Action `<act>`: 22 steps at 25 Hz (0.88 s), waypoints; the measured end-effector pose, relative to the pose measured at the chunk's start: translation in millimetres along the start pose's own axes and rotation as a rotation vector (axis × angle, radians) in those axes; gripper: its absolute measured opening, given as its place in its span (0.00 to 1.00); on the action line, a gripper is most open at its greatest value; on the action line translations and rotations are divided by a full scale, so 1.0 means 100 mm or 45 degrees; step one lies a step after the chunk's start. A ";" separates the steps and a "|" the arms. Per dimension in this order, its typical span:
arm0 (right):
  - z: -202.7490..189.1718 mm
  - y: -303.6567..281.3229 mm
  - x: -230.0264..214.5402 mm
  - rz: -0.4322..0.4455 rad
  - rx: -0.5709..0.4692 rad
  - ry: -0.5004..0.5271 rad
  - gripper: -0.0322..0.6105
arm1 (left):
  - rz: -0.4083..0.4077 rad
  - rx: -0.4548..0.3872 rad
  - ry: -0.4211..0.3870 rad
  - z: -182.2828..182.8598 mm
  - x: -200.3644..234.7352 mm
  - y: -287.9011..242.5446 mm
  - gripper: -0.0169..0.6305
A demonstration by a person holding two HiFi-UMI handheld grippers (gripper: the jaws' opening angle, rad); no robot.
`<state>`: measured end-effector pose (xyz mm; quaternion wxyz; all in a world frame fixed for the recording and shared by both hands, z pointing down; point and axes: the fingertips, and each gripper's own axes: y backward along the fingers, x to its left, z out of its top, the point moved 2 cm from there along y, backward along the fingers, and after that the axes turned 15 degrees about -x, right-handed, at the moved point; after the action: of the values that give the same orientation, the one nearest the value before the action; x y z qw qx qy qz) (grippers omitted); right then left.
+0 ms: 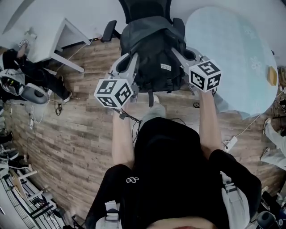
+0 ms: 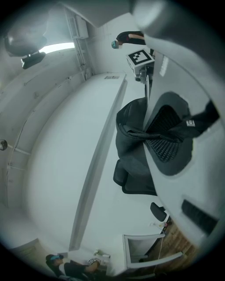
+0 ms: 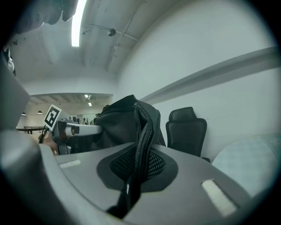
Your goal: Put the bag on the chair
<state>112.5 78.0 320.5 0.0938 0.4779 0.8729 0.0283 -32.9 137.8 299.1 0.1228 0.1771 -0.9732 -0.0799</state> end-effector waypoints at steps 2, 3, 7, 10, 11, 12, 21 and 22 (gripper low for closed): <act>-0.05 -0.24 0.00 0.028 0.016 -0.004 0.08 | 0.035 -0.004 0.003 0.02 0.22 -0.03 0.07; -0.08 -0.40 0.00 0.043 0.029 -0.002 0.08 | 0.056 -0.007 0.008 0.04 0.37 -0.06 0.07; -0.28 -0.84 -0.03 0.100 0.085 0.006 0.08 | 0.115 -0.010 0.022 -0.02 0.83 -0.18 0.07; -0.47 -1.11 -0.21 0.111 0.110 -0.007 0.08 | 0.126 0.005 0.031 -0.16 1.12 -0.37 0.07; -0.53 -1.23 -0.30 0.110 0.118 -0.011 0.08 | 0.127 0.010 0.042 -0.21 1.24 -0.46 0.07; -0.59 -1.37 -0.40 0.109 0.126 -0.017 0.08 | 0.127 0.016 0.055 -0.26 1.37 -0.57 0.07; -1.13 -2.70 -1.36 0.046 0.178 -0.159 0.08 | 0.119 0.154 0.169 -0.72 2.65 -1.69 0.07; -1.16 -2.81 -1.45 0.038 0.174 -0.168 0.08 | 0.109 0.161 0.170 -0.75 2.75 -1.80 0.07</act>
<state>-66.1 -191.2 415.1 0.1179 0.4968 0.8576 -0.0616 -203.7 -137.6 392.7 0.1792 0.1477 -0.9727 -0.0012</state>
